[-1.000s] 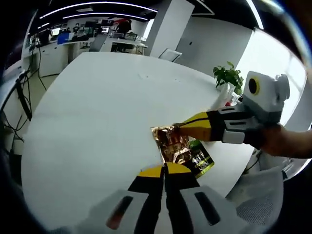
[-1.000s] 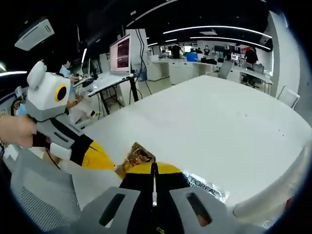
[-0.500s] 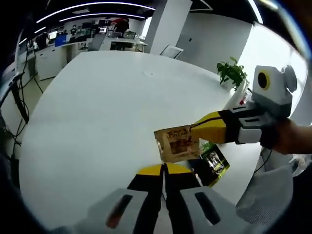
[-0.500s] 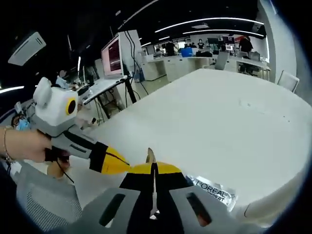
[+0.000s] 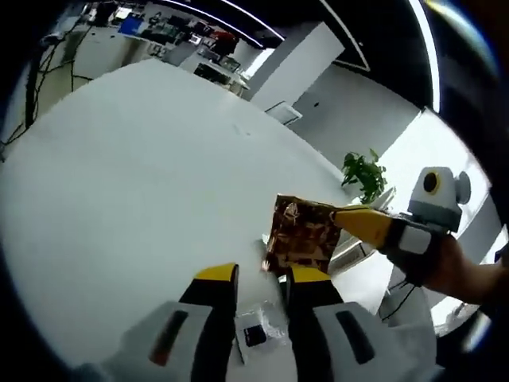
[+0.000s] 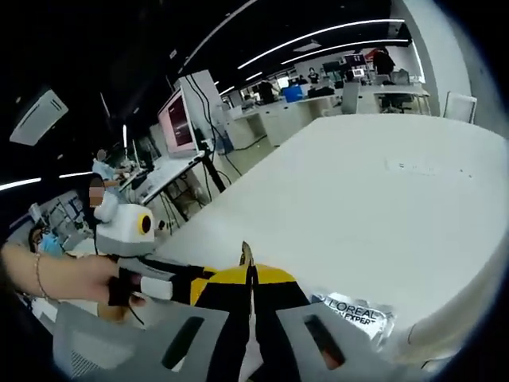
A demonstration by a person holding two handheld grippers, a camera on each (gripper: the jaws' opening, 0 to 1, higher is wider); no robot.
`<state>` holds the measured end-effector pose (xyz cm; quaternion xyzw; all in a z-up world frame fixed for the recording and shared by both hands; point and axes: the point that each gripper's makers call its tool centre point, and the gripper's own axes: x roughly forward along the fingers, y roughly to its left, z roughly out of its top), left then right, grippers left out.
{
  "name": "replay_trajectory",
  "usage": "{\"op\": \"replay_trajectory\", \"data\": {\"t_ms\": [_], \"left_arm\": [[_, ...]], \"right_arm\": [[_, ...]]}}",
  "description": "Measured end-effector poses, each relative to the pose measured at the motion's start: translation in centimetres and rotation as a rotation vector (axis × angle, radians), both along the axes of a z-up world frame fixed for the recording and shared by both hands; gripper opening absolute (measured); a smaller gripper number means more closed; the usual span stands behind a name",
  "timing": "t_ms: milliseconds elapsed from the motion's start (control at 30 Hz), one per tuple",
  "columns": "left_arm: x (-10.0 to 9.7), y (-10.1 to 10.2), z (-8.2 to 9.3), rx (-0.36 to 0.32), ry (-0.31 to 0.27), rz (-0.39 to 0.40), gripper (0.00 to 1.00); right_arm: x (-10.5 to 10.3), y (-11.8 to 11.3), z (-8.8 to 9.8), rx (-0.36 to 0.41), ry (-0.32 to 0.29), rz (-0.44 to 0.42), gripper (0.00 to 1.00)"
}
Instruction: Arrange the skincare products in the storage area until every visible bottle or jar stands upright without overlapping.
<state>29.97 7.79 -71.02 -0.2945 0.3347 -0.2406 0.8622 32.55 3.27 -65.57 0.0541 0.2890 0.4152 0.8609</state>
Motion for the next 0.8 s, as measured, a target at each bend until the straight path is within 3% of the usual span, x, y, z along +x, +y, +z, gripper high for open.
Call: {"op": "replay_trajectory", "data": {"t_ms": [167,300,433,633,800], "left_arm": [[0.1,-0.7,0.7,-0.130,0.015,0.040,0.10],[-0.1,-0.3,0.6,-0.132,0.026,0.045,0.02],[-0.7,-0.2,0.8,-0.149,0.045,0.049,0.01],[-1.1,0.1,0.1,-0.099,0.076,0.047,0.02],[-1.6,-0.4,-0.3,-0.050,0.093,0.044,0.02]], "right_arm": [[0.1,0.2,0.0,0.019,0.016,-0.014,0.01],[0.5,0.0,0.0,0.011,0.001,-0.027,0.01],[0.9,-0.2,-0.8,-0.021,-0.004,-0.028,0.01],[1.1,0.0,-2.4,-0.100,-0.031,0.001,0.01],[1.0,-0.2,-4.5,-0.214,-0.078,0.055,0.01]]}}
